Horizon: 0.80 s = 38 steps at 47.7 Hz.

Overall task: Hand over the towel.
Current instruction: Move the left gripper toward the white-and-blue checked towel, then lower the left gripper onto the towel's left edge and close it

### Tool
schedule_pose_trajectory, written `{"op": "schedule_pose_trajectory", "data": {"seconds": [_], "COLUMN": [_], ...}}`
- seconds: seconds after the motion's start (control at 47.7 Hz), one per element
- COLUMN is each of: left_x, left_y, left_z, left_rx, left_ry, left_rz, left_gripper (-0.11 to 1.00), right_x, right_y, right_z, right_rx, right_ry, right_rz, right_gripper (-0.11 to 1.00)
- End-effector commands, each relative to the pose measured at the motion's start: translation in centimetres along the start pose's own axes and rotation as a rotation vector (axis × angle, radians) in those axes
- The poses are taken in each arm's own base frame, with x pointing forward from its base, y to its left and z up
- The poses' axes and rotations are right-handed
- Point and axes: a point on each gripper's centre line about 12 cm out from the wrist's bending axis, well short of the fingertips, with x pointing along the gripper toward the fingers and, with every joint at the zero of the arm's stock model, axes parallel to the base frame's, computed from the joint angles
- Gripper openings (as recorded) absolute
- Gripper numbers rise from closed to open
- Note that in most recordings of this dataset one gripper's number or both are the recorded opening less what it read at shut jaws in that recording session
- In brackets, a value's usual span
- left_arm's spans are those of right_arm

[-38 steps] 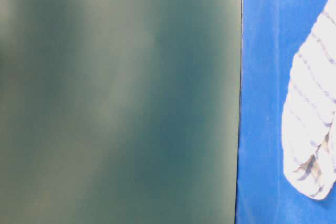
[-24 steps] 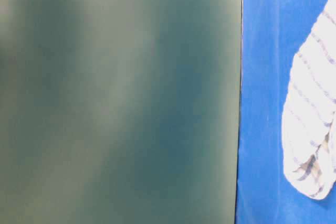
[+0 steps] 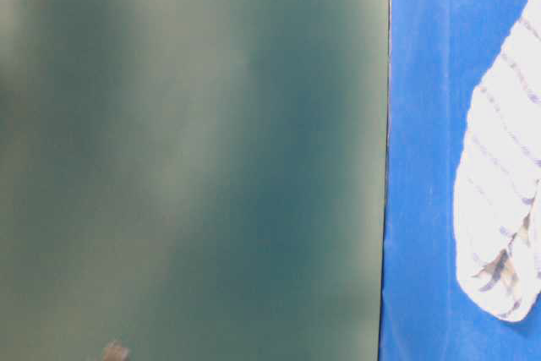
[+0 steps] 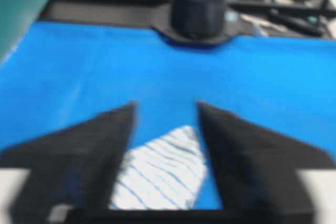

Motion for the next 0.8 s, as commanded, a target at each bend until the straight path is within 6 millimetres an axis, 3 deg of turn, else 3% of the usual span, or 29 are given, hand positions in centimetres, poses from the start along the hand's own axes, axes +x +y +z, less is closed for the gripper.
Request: {"op": "schedule_pose_trajectory", "data": {"seconds": [0.0,0.105,0.189,0.398,0.776], "left_x": [1.8,3.7,5.3,8.7,12.3], "left_y": [0.3,0.3,0.5,1.6,2.7], "left_z": [-0.2,-1.8,-3.1,-7.0,-17.4], "left_rx": [-0.009,-0.008,-0.01,-0.017,-0.029], "left_ry": [0.035,0.145,0.236,0.416,0.692], "left_rz": [0.014,0.014,0.021,0.054,0.079], "left_gripper": [0.55,0.82,0.93,0.93,0.93], "right_x": [0.5,0.7,0.9,1.3,2.1], "right_y": [0.1,0.1,0.0,0.0,0.0], "right_z": [0.7,0.3,0.0,-0.7,-2.1], "right_rx": [0.005,0.006,0.008,0.008,0.018], "right_ry": [-0.008,0.008,0.021,0.052,0.11], "right_rz": [0.002,0.002,0.002,0.001,0.0], "right_gripper": [0.0,0.0,0.0,0.0,0.0]}}
